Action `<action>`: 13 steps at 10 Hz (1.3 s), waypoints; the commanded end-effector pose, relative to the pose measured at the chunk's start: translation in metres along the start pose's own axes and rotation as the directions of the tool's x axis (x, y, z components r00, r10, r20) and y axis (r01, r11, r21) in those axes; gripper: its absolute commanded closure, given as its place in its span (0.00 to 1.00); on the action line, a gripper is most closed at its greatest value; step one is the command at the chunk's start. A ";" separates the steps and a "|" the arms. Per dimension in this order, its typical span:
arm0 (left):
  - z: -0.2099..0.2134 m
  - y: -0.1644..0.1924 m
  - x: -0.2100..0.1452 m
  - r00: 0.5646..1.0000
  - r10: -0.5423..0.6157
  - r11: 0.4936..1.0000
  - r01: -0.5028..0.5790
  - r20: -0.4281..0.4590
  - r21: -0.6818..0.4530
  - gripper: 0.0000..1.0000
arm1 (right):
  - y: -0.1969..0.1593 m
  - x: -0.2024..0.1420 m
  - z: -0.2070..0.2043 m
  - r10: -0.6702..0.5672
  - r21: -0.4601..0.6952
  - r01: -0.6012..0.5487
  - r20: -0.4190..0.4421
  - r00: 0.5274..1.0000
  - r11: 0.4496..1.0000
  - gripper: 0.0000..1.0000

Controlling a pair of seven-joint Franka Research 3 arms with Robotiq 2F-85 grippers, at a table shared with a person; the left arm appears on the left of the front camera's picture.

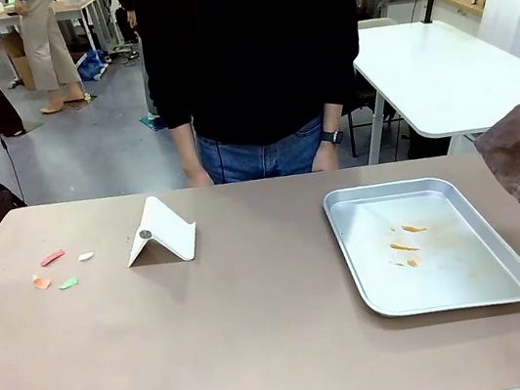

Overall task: Clean the surface of the table.
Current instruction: If a person points to the right, clean the right side of the table with your right hand, and if they point to the left, clean the left side with your left hand.

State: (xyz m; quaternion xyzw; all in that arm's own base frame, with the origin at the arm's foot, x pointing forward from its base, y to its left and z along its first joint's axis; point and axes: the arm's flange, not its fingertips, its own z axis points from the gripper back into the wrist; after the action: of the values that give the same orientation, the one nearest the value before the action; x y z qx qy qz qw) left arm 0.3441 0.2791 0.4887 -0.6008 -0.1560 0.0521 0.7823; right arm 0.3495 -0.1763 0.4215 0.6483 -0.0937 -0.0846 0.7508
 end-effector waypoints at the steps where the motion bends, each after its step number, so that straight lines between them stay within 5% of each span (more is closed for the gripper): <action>1: 0.002 -0.002 -0.001 1.000 -0.008 1.000 0.008 -0.008 -0.001 1.00 | 0.005 -0.001 0.002 -0.002 0.016 0.001 0.008 1.000 1.000 1.00; 13: 0.002 -0.002 -0.001 1.000 -0.008 1.000 0.008 -0.008 -0.001 1.00 | 0.005 -0.001 0.002 -0.002 0.016 0.001 0.008 1.000 1.000 1.00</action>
State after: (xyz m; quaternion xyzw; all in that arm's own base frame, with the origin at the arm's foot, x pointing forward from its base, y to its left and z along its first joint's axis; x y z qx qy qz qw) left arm 0.3441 0.2791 0.4887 -0.6008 -0.1560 0.0521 0.7823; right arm 0.3495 -0.1763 0.4215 0.6484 -0.0937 -0.0846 0.7508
